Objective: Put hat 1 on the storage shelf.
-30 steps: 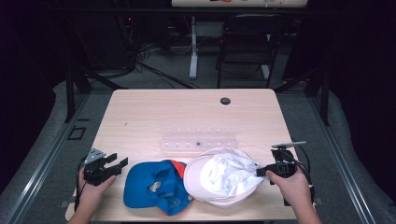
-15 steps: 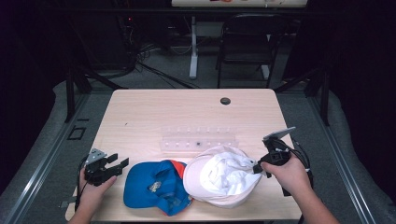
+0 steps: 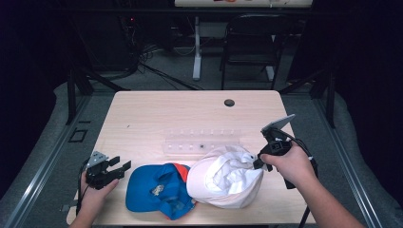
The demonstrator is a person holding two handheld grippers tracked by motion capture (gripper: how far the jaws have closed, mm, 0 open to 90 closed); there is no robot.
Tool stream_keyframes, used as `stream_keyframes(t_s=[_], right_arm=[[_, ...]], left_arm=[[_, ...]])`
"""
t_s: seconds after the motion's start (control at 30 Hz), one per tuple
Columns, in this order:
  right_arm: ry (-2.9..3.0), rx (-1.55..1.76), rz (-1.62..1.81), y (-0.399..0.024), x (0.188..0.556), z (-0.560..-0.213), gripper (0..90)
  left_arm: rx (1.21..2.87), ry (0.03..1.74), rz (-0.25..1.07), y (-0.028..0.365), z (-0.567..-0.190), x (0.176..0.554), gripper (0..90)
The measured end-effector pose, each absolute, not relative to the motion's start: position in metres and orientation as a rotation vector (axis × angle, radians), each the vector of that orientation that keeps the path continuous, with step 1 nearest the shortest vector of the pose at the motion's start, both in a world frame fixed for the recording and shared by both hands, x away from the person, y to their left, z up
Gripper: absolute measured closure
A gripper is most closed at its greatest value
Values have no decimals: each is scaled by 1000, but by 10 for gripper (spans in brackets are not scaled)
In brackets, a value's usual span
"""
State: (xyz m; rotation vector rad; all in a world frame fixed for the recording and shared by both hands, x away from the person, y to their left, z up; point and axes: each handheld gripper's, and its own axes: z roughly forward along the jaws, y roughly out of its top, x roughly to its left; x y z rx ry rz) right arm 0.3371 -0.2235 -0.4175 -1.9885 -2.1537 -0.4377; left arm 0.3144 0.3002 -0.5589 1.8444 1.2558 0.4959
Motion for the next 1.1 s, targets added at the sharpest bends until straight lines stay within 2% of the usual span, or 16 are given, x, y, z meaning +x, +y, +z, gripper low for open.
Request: stream_keyframes(t_s=[0.47,1.1], right_arm=[[-2042,-1940,-508,-220,341,-391,817],[-1821,-1775,-807,-210,338,-359,817]], left_arm=[[1842,1257,497,301,-559,314,439],[1833,1253,503,301,-559,315,439]])
